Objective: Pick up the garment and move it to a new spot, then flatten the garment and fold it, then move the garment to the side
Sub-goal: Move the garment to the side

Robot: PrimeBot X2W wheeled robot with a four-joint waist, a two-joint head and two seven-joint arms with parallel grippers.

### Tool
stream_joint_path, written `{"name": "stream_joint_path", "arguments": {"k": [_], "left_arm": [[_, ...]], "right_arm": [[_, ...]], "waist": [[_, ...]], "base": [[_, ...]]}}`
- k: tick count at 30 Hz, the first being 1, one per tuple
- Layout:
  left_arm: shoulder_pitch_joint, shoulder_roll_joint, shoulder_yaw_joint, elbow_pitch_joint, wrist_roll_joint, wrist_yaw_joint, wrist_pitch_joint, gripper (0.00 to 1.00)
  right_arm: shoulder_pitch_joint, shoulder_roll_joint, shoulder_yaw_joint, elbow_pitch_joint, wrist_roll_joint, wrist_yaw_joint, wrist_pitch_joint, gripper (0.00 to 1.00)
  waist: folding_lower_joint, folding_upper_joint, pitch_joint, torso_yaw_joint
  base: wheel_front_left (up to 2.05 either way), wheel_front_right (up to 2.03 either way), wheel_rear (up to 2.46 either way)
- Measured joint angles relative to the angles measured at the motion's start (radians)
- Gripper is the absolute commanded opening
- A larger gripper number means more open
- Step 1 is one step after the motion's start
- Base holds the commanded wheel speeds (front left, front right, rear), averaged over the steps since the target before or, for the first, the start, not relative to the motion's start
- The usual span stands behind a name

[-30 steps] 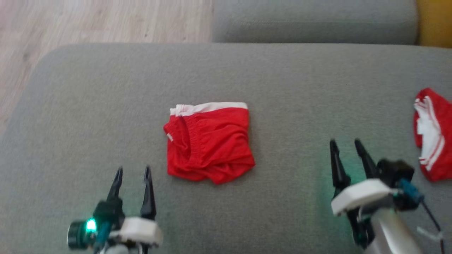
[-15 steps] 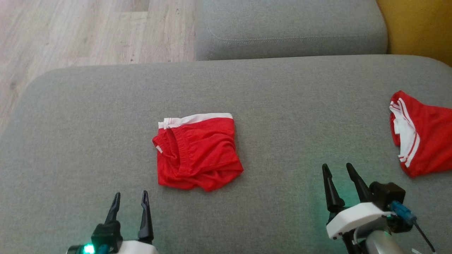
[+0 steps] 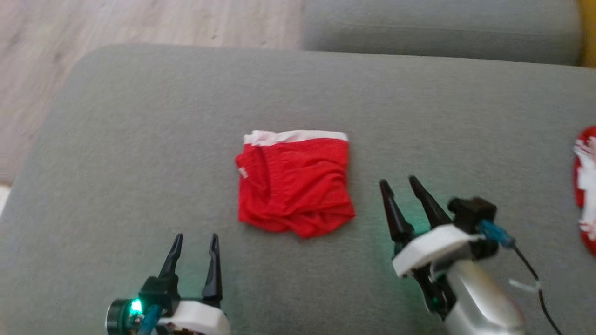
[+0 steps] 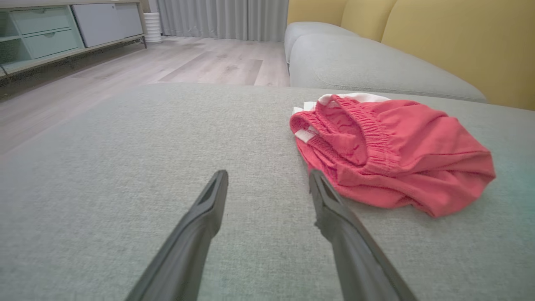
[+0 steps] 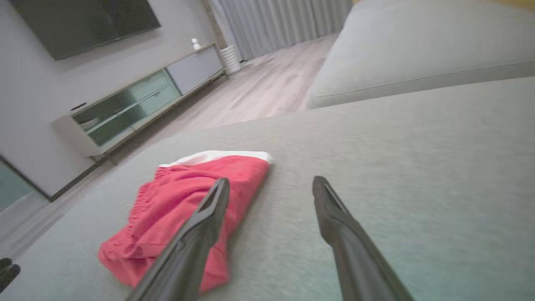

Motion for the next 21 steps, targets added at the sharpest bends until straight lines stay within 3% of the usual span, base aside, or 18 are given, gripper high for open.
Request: {"name": "stream_joint_path", "arguments": {"k": [9,21], "left_arm": [[-0.01,0.0,-0.012,-0.002,0.0,0.0,0.0,1.0],[-0.067,0.0,-0.07,-0.004,-0.02,-0.014,0.0,1.0]], "right_arm": [[-0.101,-0.002,0.058,0.1,0.091,0.0,0.0,1.0],[-0.226,-0.01,0.059,0.265,0.125,0.0,0.0,1.0]], "waist": [[0.0,0.0,0.052,0.119],[0.0,0.0,0.122,0.173]], "base": [[0.0,0.0,0.0],[0.0,0.0,0.0]]}}
